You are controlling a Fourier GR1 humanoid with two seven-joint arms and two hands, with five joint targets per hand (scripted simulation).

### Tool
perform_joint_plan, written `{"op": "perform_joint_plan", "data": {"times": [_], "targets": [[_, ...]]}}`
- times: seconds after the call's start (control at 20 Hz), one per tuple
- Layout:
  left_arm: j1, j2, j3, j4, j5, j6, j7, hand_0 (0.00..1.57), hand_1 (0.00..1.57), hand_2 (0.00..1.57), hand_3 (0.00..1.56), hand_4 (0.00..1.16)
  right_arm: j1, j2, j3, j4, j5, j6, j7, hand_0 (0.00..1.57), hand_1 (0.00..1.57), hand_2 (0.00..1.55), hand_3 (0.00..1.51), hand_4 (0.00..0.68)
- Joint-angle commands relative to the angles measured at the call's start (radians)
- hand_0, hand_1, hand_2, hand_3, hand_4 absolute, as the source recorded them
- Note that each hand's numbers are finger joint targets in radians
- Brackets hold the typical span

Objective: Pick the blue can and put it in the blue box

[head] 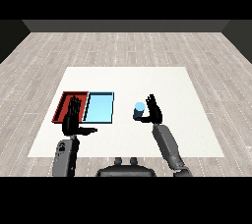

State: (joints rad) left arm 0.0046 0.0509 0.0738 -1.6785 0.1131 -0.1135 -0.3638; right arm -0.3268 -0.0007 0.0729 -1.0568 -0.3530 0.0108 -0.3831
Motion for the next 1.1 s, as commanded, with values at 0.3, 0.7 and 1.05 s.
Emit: {"op": "perform_joint_plan", "data": {"times": [0.3, 0.7, 1.05], "targets": [[0.009, 0.024, 0.022, -0.019, 0.028, -0.022, 0.034, 0.0, 0.0, 0.0, 0.0, 0.0, -0.135, 0.001, 0.063, 0.216, -0.102, -0.034, -0.099, 0.0, 0.0, 0.0, 0.0, 0.0], [-0.003, 0.001, 0.025, 0.03, 0.029, -0.017, -0.03, 0.0, 0.0, 0.0, 0.0, 0.0, -0.194, 0.001, 0.102, 0.349, -0.138, -0.032, -0.14, 0.0, 0.0, 0.0, 0.0, 0.0], [-0.044, 0.002, 0.014, 0.032, 0.004, 0.009, 0.009, 0.0, 0.0, 0.0, 0.0, 0.0, -0.262, 0.001, 0.149, 0.391, -0.2, -0.037, -0.125, 0.0, 0.0, 0.0, 0.0, 0.0]]}}
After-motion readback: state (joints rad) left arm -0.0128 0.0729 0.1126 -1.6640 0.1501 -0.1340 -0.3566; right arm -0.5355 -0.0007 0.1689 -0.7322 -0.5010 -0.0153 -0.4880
